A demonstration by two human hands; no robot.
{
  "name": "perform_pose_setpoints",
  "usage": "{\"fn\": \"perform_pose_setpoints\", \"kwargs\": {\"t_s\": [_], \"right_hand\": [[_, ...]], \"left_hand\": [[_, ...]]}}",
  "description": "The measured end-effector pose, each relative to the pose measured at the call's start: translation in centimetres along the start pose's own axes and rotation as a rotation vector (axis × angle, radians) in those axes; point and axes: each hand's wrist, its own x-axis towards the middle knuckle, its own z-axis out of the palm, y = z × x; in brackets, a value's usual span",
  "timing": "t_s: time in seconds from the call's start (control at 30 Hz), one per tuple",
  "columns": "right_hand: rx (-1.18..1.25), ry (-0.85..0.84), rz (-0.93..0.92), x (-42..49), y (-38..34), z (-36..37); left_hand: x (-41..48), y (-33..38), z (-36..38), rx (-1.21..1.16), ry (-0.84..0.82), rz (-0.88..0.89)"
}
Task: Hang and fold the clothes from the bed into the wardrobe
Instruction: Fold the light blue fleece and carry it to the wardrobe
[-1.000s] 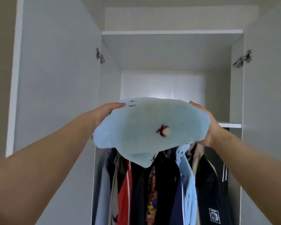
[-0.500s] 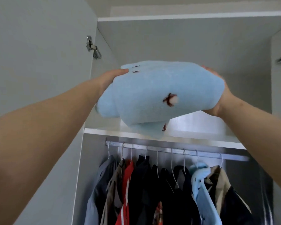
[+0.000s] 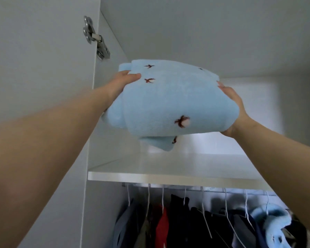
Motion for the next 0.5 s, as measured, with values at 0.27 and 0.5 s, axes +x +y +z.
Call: {"fn": "perform_pose_setpoints", "kwargs": {"t_s": [0.27,0.5], "right_hand": [[-0.156,-0.064,0.131,0.4,4.2,-5.1],[-0.298,0.123,0.37,-2.0,3.4,-9.1]], "left_hand": [[0.1,-6.7,2.9,0.031,-0.123,-0.113],[-1.5,-10.2,6.3,-0.078,-0.334,-0.408]]}}
